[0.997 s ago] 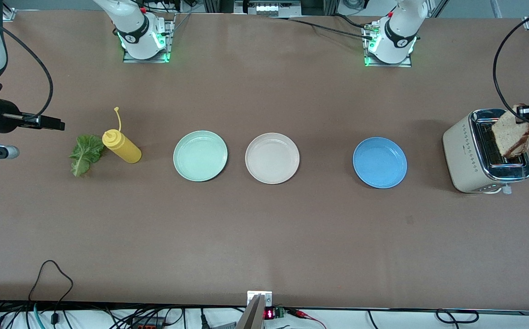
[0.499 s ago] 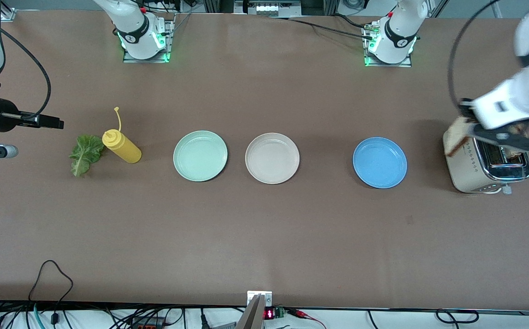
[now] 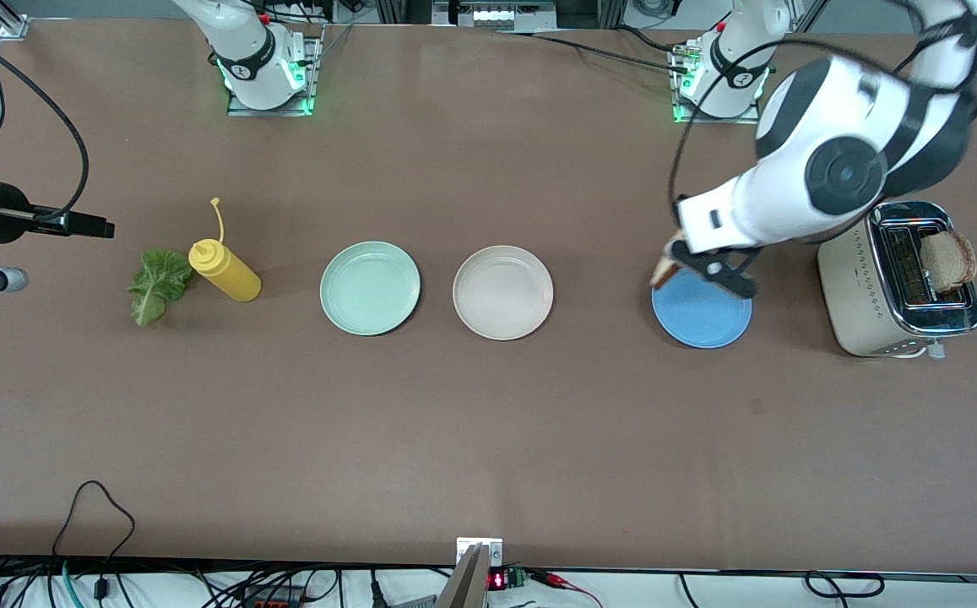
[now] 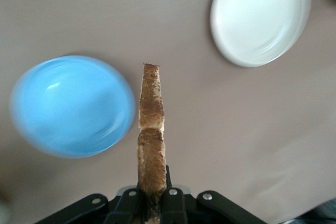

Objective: Make sandwich in beige plate with both arms
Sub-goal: 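Carry the bread slice with the left gripper over the beige plate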

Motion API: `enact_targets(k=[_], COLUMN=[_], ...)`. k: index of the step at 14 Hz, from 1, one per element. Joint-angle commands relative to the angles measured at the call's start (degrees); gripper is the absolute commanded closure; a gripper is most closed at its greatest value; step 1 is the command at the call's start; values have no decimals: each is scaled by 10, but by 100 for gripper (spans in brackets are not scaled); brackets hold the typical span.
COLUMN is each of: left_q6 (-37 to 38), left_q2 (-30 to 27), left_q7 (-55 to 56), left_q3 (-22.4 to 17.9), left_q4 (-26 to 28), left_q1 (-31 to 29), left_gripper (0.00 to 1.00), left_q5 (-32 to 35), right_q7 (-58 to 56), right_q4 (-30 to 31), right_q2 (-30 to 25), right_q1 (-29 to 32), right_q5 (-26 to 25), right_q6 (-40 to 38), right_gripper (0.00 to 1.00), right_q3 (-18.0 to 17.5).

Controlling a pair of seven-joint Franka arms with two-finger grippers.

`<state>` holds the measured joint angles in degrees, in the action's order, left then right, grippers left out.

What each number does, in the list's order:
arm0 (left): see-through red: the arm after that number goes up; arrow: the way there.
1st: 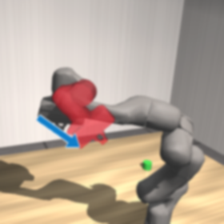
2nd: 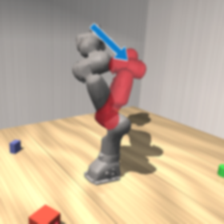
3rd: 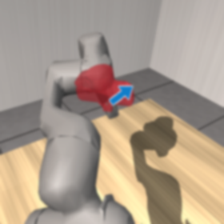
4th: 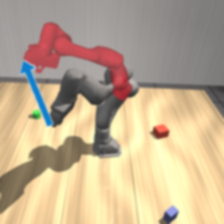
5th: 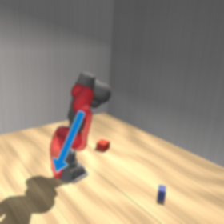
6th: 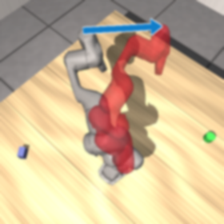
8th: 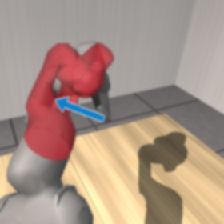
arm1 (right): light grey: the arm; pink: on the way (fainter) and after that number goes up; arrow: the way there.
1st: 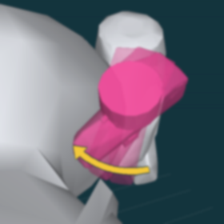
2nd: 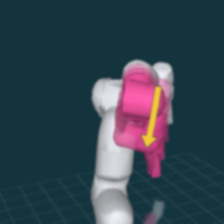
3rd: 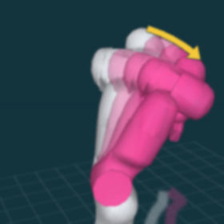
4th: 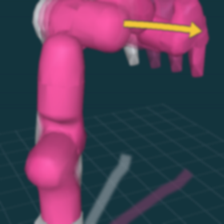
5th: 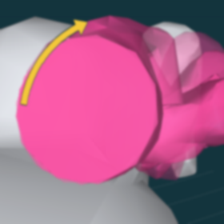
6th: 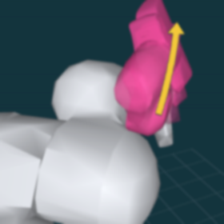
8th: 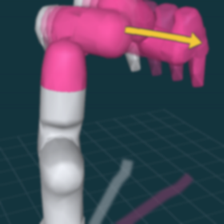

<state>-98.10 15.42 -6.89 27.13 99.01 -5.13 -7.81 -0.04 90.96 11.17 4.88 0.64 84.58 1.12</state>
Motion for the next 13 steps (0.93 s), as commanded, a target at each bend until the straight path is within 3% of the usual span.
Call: enact_targets(k=[1, 4, 7, 13], left_q6=[-63, -124, -157, -228], left_q2=[51, 87, 129, 193], left_q7=[21, 31, 34, 38], left_q3=[-3, -7, -8, -8], left_q4=[-12, -13, -14, -14], left_q1=[35, 73, 76, 88], left_gripper=[100, 100, 100, 100], left_q5=[-76, -149, -284, -380], right_q7=[-3, -3, -3, -47], right_q4=[-10, -10, -8, -1], right_q2=[5, 5, 5, 5], right_q1=[6, 6, 5, 6], right_q5=[9, 9, 8, 9], right_q6=[-1, 35, 65, 65], right_gripper=[0, 0, 0, 0], right_q3=[-2, -2, -3, -2])
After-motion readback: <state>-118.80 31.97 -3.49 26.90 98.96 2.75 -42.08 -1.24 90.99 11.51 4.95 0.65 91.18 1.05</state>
